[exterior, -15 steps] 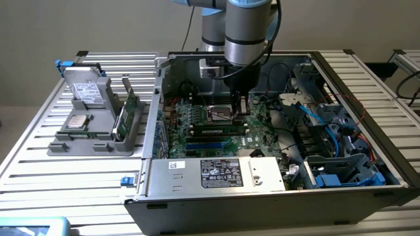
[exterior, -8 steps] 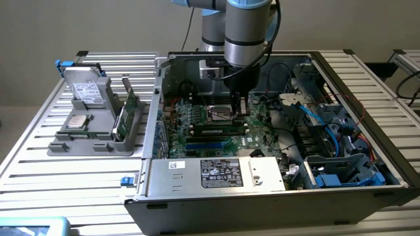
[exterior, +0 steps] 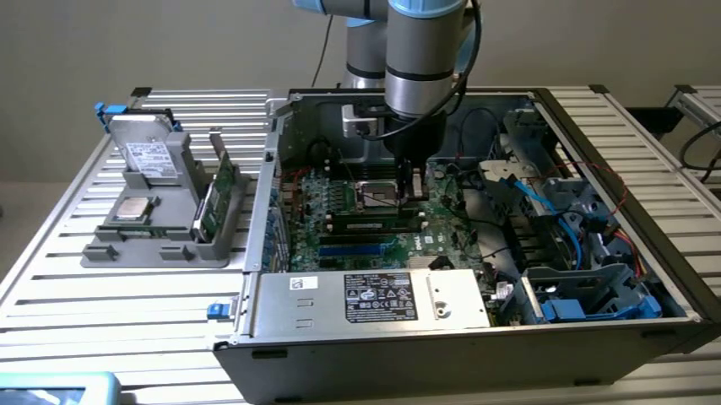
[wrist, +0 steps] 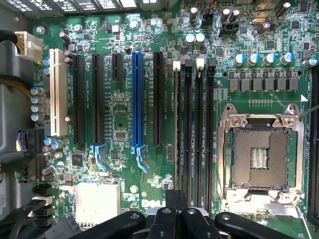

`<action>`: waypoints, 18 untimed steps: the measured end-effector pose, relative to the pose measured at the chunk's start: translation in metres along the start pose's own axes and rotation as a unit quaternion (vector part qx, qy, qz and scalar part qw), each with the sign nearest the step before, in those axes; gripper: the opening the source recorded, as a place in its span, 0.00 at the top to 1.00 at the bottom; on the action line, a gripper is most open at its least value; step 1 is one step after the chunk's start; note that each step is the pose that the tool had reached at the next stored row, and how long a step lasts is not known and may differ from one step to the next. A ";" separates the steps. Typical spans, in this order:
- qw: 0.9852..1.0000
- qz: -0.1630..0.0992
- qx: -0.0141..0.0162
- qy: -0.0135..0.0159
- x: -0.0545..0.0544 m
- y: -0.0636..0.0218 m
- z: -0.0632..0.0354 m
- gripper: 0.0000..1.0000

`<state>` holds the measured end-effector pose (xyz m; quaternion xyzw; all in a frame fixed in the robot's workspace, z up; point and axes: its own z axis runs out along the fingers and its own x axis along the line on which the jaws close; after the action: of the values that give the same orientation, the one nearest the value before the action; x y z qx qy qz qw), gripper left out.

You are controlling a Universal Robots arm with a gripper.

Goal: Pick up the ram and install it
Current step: 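Press down the ram until it locks into place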

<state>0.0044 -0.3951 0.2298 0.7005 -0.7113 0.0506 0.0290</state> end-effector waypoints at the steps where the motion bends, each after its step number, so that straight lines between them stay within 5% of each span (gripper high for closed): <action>1: 1.000 0.000 0.000 0.000 0.000 0.0000 0.0003 0.89; 18: 1.000 0.000 0.000 0.000 0.000 0.0002 0.0045 0.89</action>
<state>0.0043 -0.3951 0.2253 0.7005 -0.7113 0.0507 0.0292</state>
